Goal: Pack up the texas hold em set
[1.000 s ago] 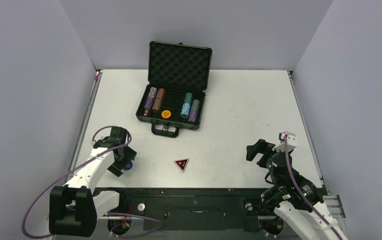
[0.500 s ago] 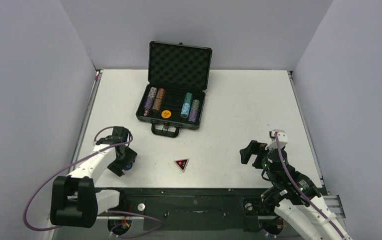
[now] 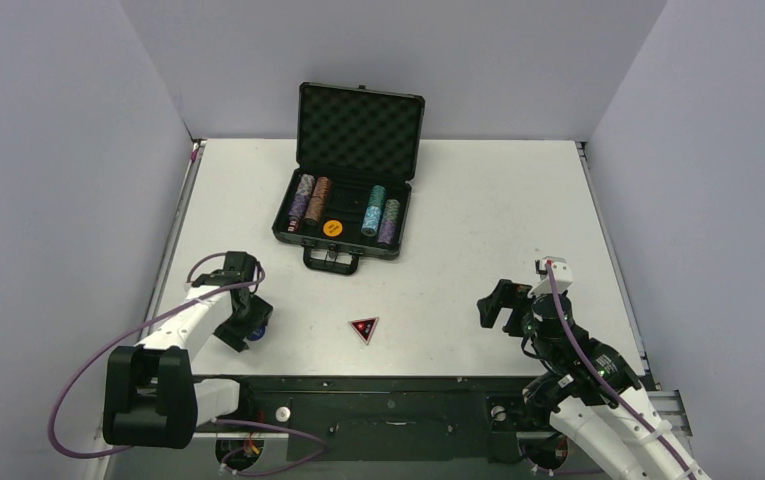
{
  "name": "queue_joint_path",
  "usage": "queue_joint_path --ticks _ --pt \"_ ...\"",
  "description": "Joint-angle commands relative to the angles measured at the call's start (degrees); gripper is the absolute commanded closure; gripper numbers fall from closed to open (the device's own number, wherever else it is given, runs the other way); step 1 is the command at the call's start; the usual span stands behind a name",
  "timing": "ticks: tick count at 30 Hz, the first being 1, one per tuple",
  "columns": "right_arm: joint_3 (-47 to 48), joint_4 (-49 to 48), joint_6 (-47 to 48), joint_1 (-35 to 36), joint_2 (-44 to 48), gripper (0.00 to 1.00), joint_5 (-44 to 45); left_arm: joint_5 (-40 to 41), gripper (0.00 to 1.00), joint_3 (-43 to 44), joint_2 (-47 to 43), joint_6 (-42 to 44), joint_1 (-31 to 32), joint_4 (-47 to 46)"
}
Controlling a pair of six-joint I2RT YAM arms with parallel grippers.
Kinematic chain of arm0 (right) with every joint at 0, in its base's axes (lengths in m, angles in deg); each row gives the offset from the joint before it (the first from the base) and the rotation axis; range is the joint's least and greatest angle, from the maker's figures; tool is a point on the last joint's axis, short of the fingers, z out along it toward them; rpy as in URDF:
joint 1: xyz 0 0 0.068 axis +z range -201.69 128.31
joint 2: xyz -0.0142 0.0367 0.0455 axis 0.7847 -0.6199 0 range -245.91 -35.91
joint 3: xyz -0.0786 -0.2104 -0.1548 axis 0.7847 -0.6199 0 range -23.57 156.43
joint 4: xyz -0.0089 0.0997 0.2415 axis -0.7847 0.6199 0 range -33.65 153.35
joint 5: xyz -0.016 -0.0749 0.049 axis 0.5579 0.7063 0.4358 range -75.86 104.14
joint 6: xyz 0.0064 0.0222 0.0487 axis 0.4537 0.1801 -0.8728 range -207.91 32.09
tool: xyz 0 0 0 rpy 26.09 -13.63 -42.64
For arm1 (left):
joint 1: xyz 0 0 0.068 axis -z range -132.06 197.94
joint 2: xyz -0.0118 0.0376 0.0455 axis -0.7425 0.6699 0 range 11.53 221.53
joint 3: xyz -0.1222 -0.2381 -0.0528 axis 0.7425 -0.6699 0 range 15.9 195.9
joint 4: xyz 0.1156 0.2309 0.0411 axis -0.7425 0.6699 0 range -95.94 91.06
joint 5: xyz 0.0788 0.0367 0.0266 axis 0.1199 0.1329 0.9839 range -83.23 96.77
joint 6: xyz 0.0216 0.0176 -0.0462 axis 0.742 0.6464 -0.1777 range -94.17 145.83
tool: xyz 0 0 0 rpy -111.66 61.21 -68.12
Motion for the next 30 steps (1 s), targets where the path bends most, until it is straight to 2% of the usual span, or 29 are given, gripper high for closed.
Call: queue_joint_path --ticks 1,17,30 --pt "2.08 -1.16 0.52 0.34 -0.32 0.07 -1.04 1.77 0.38 0.35 0.99 0.25 -0.88 -4.16" --pt "1.96 -1.13 0.81 0.34 0.42 0.07 -1.50 -0.35 0.38 -2.44 2.68 2.93 -3.35 -10.83" --pt "1.95 -1.10 0.79 0.34 0.66 0.07 -1.34 -2.58 0.47 -7.88 2.98 0.96 -3.37 -17.87"
